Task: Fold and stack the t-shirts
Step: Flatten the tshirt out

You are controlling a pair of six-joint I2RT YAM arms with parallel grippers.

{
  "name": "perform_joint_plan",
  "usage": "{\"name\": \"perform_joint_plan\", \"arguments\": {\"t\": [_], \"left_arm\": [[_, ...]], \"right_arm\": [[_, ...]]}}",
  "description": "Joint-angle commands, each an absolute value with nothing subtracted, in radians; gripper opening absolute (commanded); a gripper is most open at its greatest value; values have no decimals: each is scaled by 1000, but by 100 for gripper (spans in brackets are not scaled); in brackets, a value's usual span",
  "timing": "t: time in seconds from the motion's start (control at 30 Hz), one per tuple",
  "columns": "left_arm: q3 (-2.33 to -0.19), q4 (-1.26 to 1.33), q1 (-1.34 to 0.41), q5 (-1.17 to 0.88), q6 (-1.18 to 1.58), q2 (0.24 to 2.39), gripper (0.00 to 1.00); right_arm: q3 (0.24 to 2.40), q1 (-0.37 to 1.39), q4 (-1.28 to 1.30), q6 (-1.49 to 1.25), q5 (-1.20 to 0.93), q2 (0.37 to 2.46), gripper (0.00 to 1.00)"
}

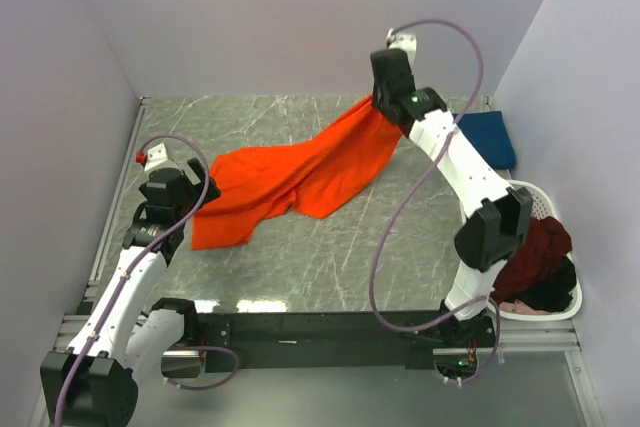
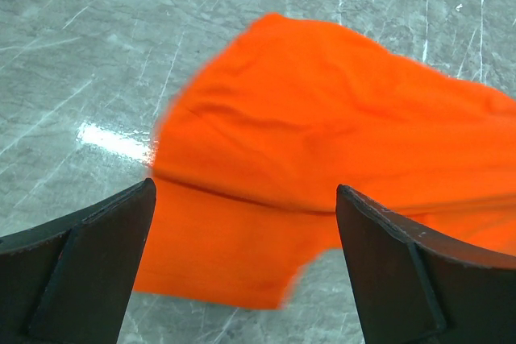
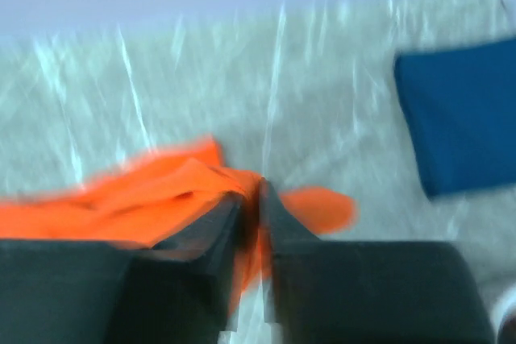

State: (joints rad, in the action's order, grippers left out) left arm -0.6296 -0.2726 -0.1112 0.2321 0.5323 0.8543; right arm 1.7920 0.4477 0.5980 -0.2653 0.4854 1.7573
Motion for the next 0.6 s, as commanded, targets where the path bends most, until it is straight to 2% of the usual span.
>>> {"name": "perform_joint_plan", "arguments": {"t": [0.0, 0.1, 0.13, 0.2, 0.43, 0.57], "left_arm": [[-652, -248, -115, 216, 508, 848, 99], [-652, -252, -117, 213, 509, 850, 99], [-650, -249, -115, 210, 509, 850, 99], [-650, -245, -115, 201, 511, 851, 99], [-649, -244, -117, 163, 518, 867, 100], [-652, -248, -114, 156, 523, 876, 99]], "right_arm": [[1955, 419, 548, -231, 519, 1900, 34], [2010, 419, 557, -245, 442, 1934, 53], [1997, 428, 558, -247, 419, 1927, 54], [1884, 436, 529, -247, 373, 1870, 55], [1294, 436, 361, -377, 183, 1605, 53], [1123, 430, 315, -469, 106, 1556, 51]]}}
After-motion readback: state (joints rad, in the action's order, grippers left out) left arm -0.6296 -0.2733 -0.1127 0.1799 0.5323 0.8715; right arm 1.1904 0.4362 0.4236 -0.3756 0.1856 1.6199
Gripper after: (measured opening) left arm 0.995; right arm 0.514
